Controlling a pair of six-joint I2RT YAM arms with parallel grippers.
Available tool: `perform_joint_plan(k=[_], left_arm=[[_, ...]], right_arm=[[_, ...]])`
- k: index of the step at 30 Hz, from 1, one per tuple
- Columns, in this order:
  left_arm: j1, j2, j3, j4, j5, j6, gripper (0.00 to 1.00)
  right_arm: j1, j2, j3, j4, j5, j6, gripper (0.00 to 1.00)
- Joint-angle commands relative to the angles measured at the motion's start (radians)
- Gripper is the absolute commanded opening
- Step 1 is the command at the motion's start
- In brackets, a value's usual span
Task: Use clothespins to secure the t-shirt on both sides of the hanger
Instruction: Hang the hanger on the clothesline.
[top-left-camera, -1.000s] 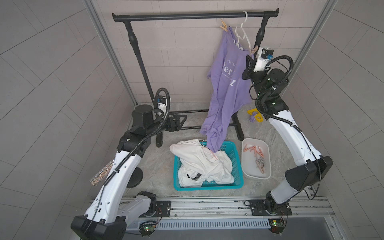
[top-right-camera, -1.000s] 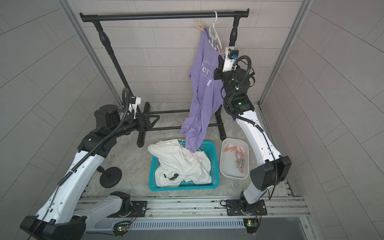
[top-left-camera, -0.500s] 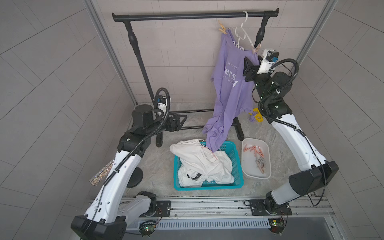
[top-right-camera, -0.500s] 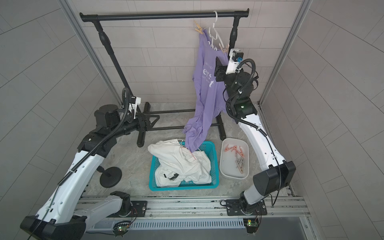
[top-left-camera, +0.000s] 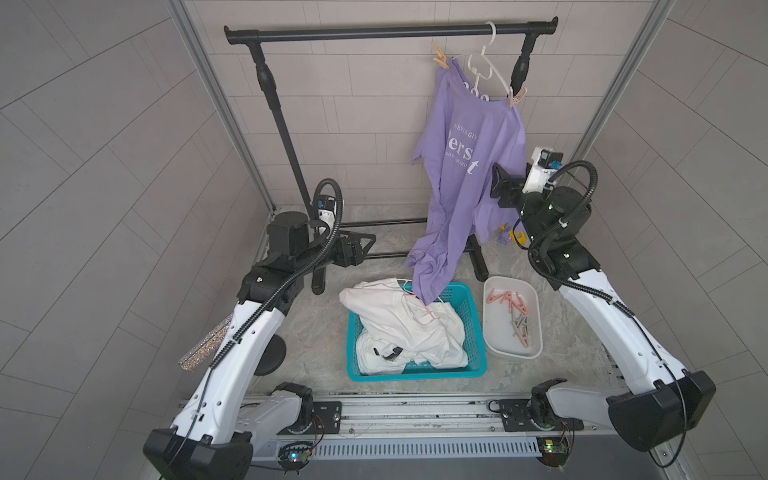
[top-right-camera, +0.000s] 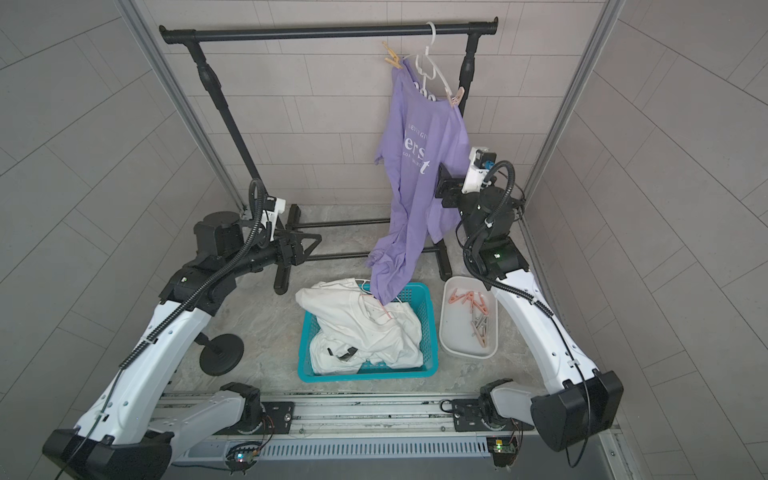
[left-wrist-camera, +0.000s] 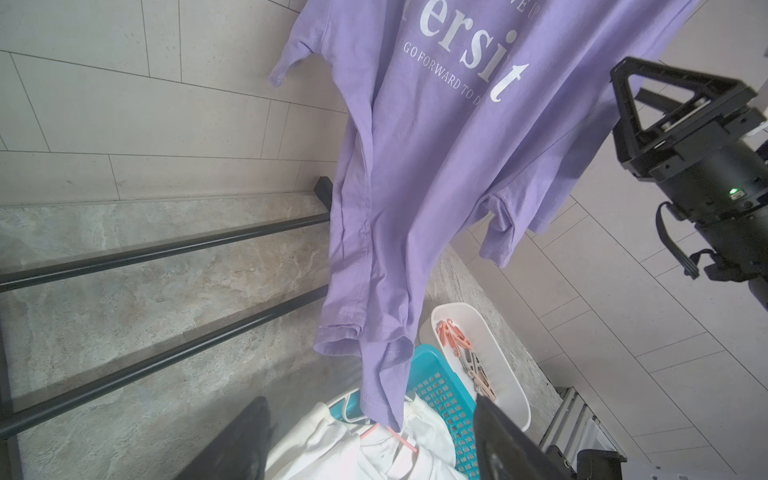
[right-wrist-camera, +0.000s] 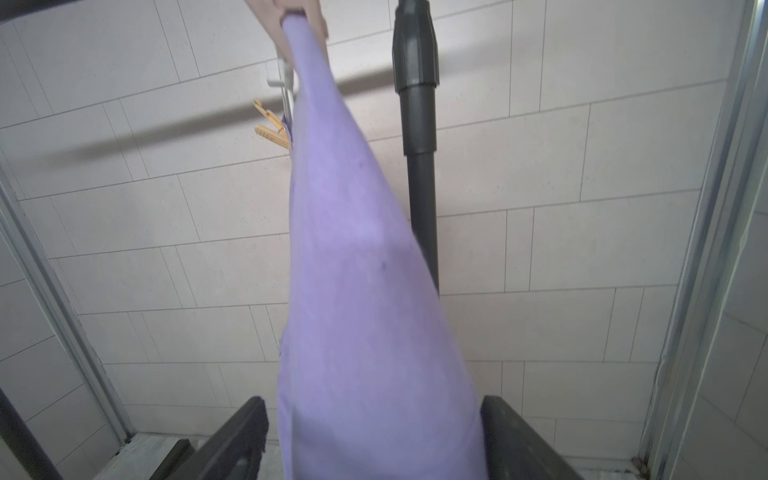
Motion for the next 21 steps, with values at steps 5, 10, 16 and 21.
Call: perform_joint_plan(k=[5,10,16,21], left_arm=[[-0.008,-0.003,-0.056,0.064,0.029,0.002,0.80],[-0.011,0.001,-0.101,0.099,0.042,0.004,0.79],[-0.017,-0.009,-0.161,0.154,0.050,-0.021,0.79],[-0.026,-0.021,-0.196,0.176,0.046,-0.047,0.79]], right_arm=[[0.002,-0.139,-0.183,-0.153,-0.101,0.125,0.90],[0.004,-0.199,-0.311,-0.197,-0.213,0.225,0.90],[0.023,-0.194,-0.461,-0.105,-0.332,0.328,0.90],[0.071,-0.116,-0.506,0.011,-0.373,0.360,0.90]])
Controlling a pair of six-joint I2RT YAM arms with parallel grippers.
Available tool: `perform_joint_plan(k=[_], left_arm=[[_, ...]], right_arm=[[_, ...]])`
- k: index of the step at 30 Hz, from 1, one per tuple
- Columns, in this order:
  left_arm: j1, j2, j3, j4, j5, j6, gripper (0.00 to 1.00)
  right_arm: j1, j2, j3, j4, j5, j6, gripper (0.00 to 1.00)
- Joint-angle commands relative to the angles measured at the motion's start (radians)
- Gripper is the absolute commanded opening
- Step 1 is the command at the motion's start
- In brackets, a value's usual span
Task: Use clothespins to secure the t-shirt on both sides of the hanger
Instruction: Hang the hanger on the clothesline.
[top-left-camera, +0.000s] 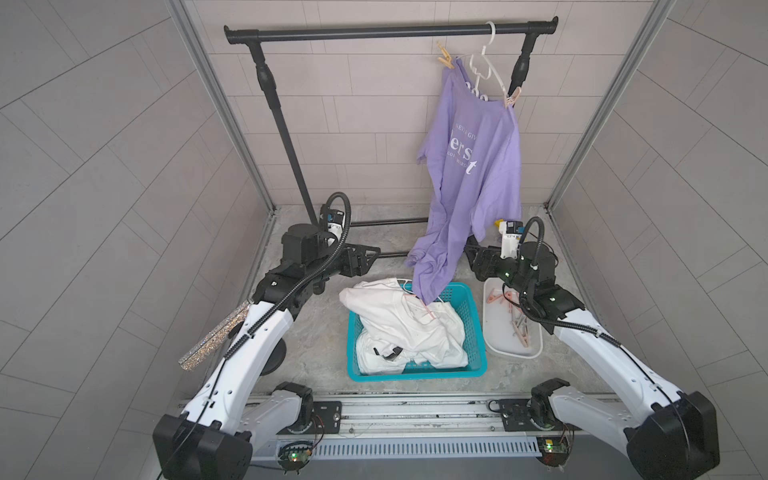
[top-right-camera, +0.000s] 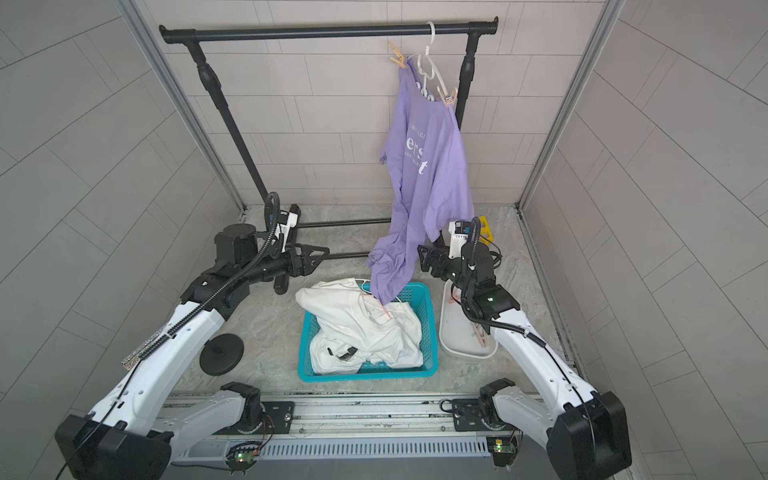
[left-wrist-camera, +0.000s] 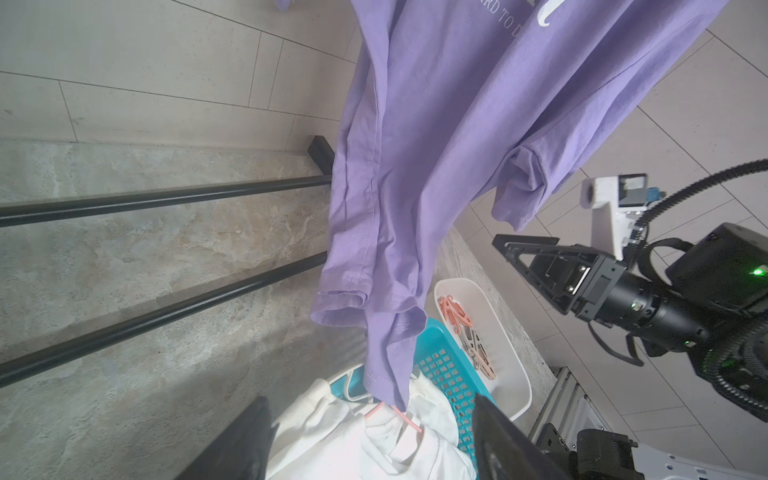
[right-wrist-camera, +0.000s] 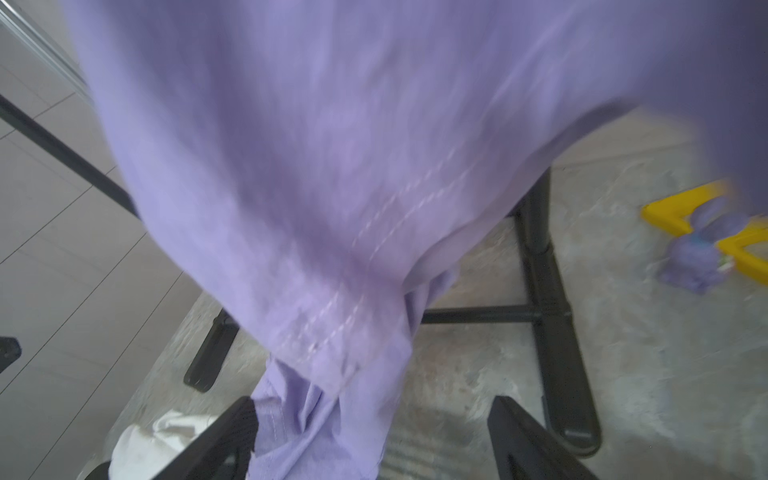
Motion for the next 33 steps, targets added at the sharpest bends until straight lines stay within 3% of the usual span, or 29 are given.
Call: perform_joint_plan(k=[1,13,17,22,27,30,33], left_arm=[[-0.010,-0.025,-0.019,0.052,0.018,-0.025,0.79],[-0.013,-0.057,-0.031,0.063,0.032,-0.060,0.79],[-0.015,-0.063,-0.035,0.055,0.032,-0.058,0.79],[-0.017,-0.069,-0.039,0.053,0.027,-0.059,0.79],[-0.017,-0.075,-0.037,0.042,0.024,-0.052,0.79],[-0.017,-0.075,-0.034,0.032,0.026,-0.044,0.79],[-0.017,-0.076,-0.035,0.028,0.024,-0.039,0.79]], right_arm=[[0.035,0.054,0.002,0.121,-0.059,0.048,0.90],[0.055,0.343,0.086,0.270,-0.041,0.147,0.82],[0.055,0.416,0.125,0.302,-0.068,0.169,0.73],[0.055,0.481,0.180,0.338,-0.091,0.198,0.49],[0.054,0.514,0.287,0.304,-0.091,0.191,0.09],[0.050,0.520,0.365,0.262,-0.097,0.170,0.00],[0.041,0.531,0.443,0.230,-0.086,0.152,0.00]])
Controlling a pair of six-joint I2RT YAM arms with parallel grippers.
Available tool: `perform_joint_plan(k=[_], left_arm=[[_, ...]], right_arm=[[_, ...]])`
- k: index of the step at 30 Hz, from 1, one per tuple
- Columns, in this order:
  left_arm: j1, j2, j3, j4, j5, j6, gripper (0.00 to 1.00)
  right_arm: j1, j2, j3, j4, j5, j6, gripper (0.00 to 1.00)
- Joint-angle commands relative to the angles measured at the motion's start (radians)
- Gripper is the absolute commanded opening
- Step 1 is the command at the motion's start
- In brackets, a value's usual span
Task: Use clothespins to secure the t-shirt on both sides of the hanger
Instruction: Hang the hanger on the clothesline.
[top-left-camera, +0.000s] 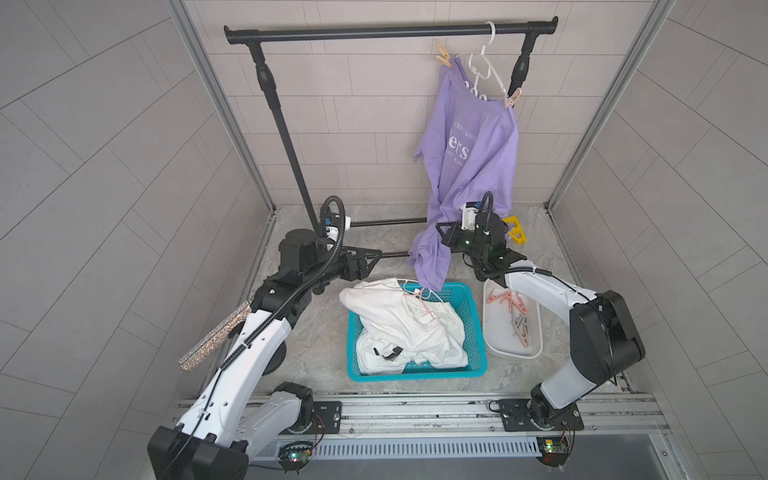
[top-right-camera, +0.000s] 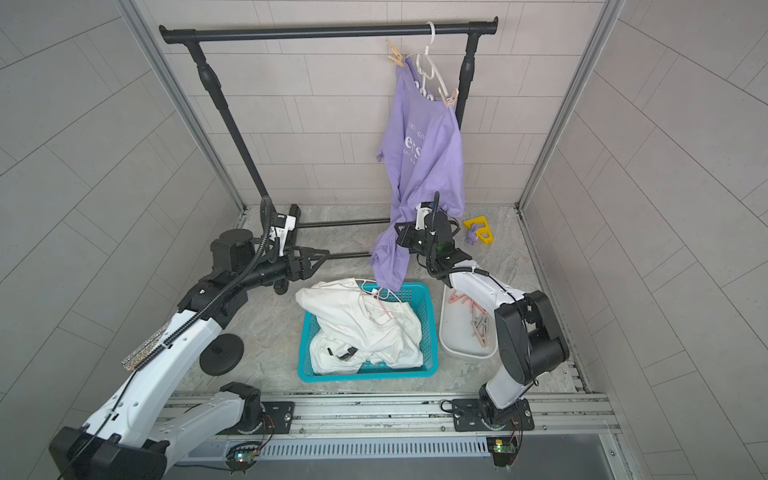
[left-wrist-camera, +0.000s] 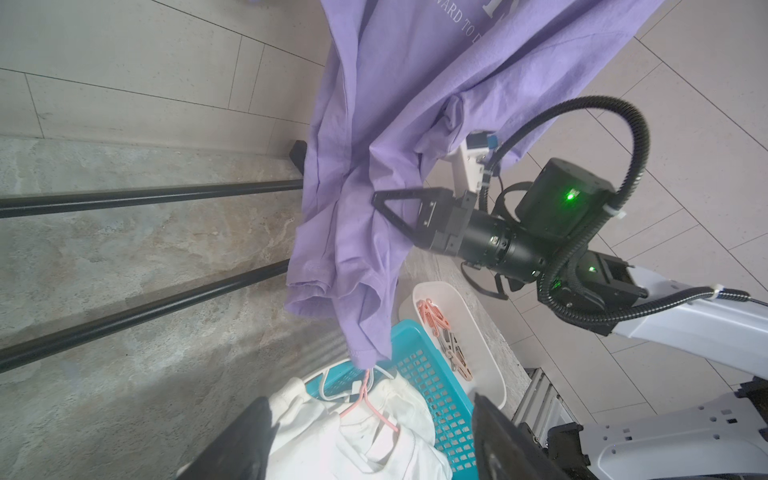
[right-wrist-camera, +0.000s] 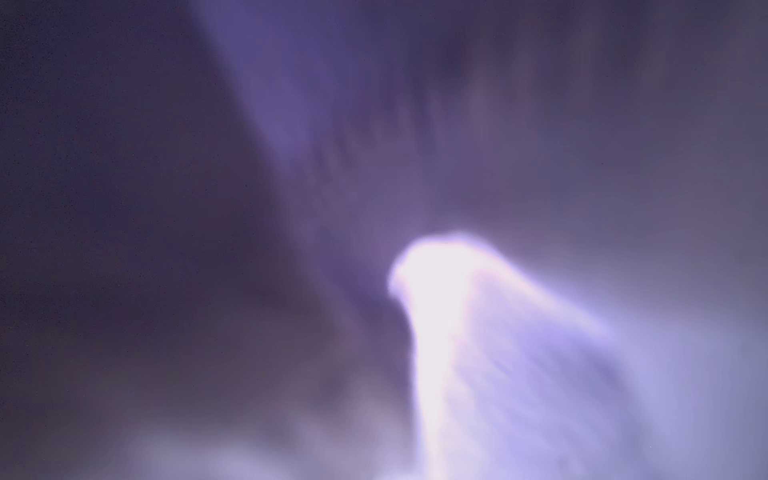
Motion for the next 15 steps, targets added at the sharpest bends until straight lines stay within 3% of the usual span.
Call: perform_joint_plan(k=[1,11,15], left_arm=[[-0.005,-0.021,-0.002,-0.002,0.000,0.013,0.79],[-0.005,-0.019,-0.011,-0.009,-0.007,0.022,0.79],[-0.007,-0.016,-0.005,-0.038,-0.015,0.048,0.79]], right_arm=[[-0.015,0.007,0.099,-0.025,0.006,-0.025,0.00],[-0.073,0.170,0.356,-0.049,0.038,0.008,0.00],[-0.081,0.229,0.387,-0.072,0.032,-0.003,0.10]])
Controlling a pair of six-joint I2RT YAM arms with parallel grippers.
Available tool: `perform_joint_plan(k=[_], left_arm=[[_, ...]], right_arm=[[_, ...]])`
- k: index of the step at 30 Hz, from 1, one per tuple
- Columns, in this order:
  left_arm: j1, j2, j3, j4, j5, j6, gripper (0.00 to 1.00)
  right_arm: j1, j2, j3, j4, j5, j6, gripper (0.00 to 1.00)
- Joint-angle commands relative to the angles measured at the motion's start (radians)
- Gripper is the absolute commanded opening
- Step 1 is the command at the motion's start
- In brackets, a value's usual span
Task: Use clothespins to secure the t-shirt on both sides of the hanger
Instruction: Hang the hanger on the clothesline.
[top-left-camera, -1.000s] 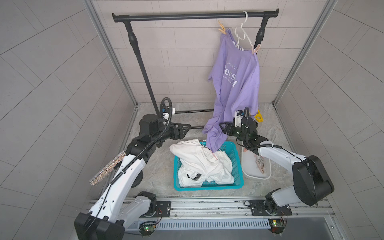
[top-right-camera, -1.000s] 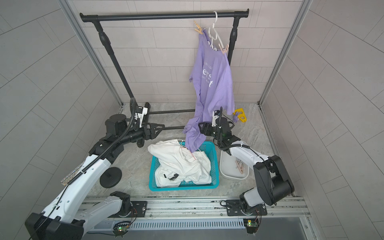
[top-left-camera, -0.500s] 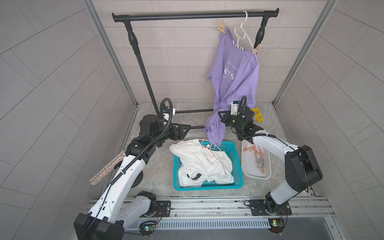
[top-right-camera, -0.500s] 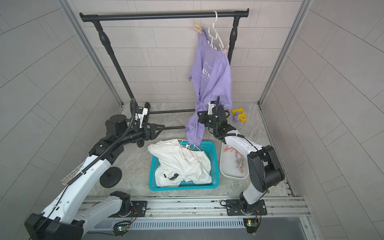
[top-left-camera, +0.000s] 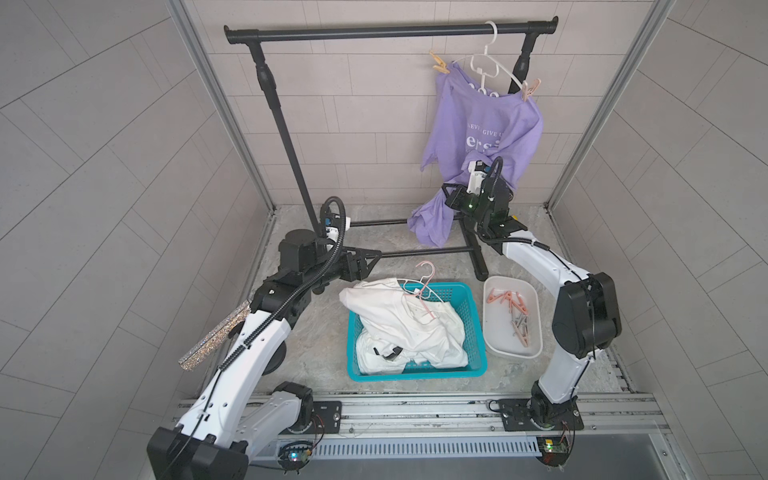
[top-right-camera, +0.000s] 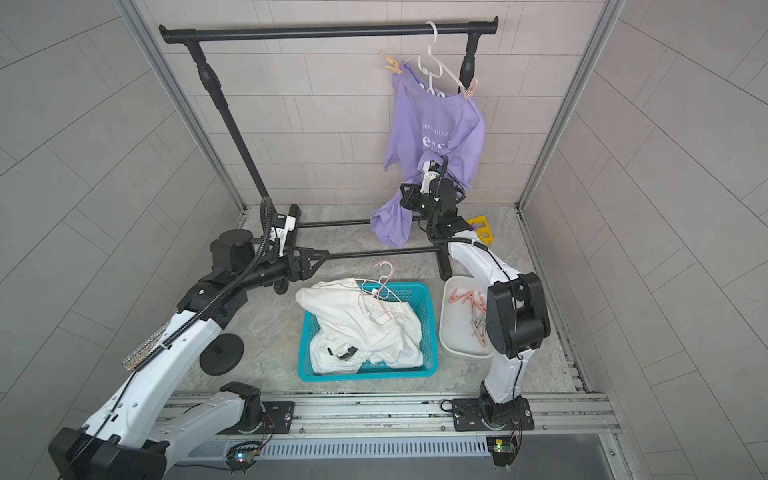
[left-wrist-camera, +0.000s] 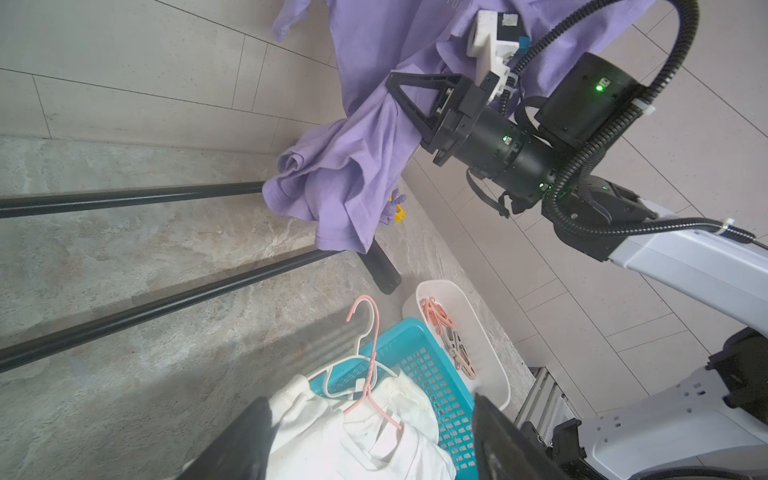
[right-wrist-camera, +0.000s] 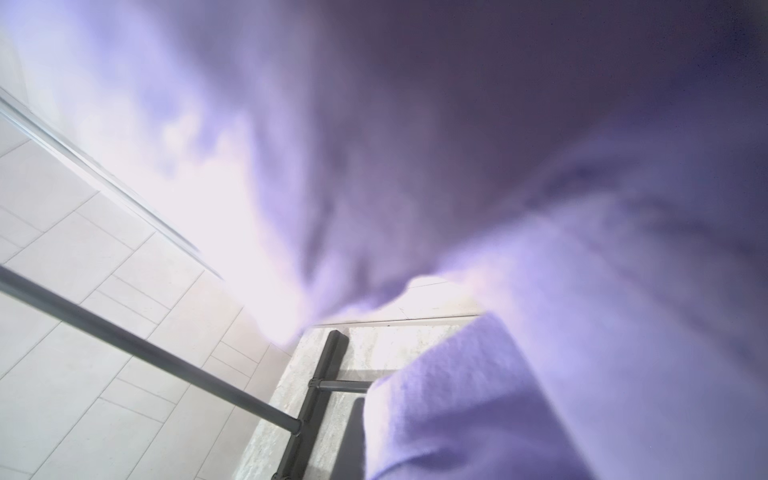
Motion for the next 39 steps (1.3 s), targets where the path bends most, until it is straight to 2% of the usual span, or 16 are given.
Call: perform_joint_plan(k=[1,6,10,13,17,26,33,39], left_arm=[[-0.007,-0.012,-0.002,-0.030,-0.007,0.040,0.79],[-0.009,-0.005,0.010,-0.053,-0.001,0.063,0.79],[-0.011,0.005,0.016,-0.069,0.009,0.080,0.79],[-0.014,0.012,0.025,-0.083,0.009,0.095,0.79],[-0.022,0.030,0.035,-0.087,0.013,0.106,0.79],[-0.063,0.091,0.064,-0.086,0.000,0.131,0.78],[-0.103,0.143,0.081,-0.062,-0.006,0.150,0.77],[-0.112,0.160,0.071,-0.043,-0.009,0.167,0.78]], right_arm=[[-0.004,0.036,0.023,-0.031,0.005,-0.009,0.14],[-0.008,0.058,-0.002,-0.054,-0.001,-0.037,0.26],[-0.008,0.042,-0.020,-0.117,-0.012,-0.072,0.54],[-0.008,0.005,-0.044,-0.180,-0.030,-0.116,0.80],[-0.008,-0.066,-0.066,-0.333,-0.004,-0.183,0.99],[-0.008,-0.286,-0.164,-0.709,0.216,-0.265,1.00],[-0.012,-0.456,-0.311,-0.837,0.349,-0.260,1.00],[-0.047,-0.610,-0.456,-0.886,0.393,-0.213,0.92]])
